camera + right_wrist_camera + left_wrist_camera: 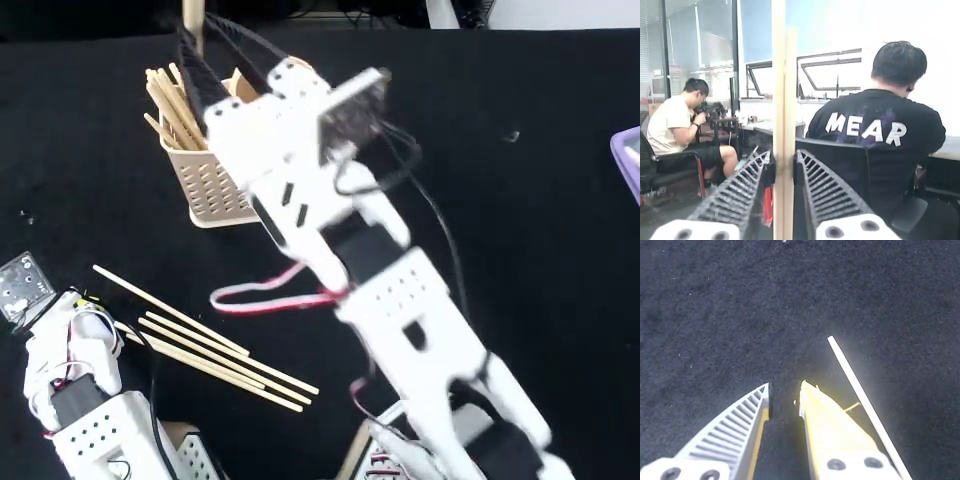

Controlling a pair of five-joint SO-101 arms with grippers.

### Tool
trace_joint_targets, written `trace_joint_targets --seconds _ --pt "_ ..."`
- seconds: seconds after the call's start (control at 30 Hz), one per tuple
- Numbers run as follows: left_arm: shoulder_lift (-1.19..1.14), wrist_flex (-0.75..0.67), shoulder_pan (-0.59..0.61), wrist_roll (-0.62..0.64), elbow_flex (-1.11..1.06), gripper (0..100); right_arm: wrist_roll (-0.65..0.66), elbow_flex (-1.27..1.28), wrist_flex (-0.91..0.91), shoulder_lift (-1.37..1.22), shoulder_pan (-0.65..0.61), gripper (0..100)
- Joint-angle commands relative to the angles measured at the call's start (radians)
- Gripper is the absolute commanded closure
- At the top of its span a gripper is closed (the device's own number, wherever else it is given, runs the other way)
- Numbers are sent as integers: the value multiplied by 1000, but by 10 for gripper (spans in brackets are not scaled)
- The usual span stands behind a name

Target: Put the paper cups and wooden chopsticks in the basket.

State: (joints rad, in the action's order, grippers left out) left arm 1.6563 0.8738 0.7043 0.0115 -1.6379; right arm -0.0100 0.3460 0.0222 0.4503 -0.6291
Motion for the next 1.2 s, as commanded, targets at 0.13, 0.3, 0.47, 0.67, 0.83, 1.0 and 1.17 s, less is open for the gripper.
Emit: trace_joint_targets --seconds 0.13,0.3,0.47,0.67,0.83,1.0,1.17 --pt "12 -18 62 9 38 891 -6 -154 25 -254 60 987" --pt "12 -20 58 9 38 891 -6 -127 -23 -312 83 981" --pt "12 -21 56 9 38 891 -6 -153 -235 -288 78 816" --pt "12 -20 58 9 38 891 -6 -142 -595 -48 80 826" --pt "12 -20 56 9 38 891 -6 22 -898 202 57 839" --pt "12 -21 53 9 38 891 52 389 -1026 332 -127 835" --pt "12 -23 53 9 38 891 104 746 -813 292 -324 791"
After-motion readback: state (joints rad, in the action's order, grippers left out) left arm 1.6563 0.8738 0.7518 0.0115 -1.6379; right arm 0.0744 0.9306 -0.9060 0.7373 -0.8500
